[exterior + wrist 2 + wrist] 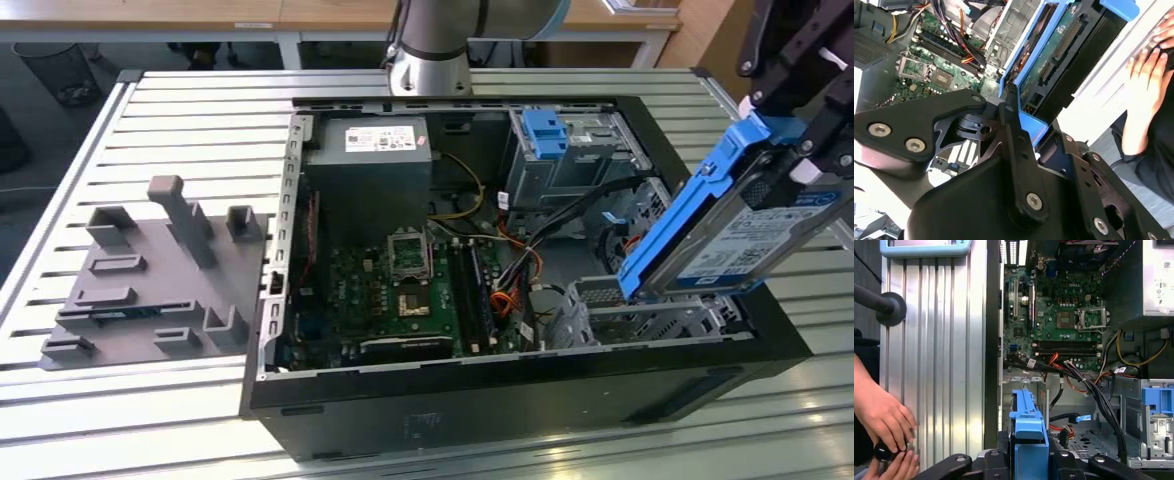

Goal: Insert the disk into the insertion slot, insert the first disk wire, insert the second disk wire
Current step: 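Insert the disk into the insertion slot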

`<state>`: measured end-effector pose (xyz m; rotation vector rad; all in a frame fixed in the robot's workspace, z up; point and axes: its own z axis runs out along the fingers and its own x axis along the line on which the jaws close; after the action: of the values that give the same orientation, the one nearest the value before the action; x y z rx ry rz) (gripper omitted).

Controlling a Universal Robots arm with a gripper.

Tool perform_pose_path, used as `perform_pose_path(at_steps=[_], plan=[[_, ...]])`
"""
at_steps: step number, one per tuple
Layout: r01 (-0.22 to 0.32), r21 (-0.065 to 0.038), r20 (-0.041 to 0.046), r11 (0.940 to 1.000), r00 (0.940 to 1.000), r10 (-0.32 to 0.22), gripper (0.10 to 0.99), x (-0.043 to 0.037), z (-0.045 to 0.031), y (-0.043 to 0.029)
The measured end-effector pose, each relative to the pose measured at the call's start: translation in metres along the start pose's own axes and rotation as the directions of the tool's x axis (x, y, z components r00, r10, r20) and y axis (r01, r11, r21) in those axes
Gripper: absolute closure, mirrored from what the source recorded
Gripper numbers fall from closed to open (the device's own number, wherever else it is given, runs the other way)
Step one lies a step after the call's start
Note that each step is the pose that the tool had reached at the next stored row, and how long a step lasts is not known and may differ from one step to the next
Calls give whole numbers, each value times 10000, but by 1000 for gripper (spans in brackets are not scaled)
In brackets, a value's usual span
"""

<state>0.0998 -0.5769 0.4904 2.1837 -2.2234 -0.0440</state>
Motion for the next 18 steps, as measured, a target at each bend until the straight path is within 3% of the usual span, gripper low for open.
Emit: perform_pose_path(at_steps=[5,11,18], plan=[[9,21,298,10000,9996,-10,722,0,37,2],[18,268,325,9996,9995,-27,722,1,90,43],[18,304,327,9995,9995,-28,722,-6,142,108]])
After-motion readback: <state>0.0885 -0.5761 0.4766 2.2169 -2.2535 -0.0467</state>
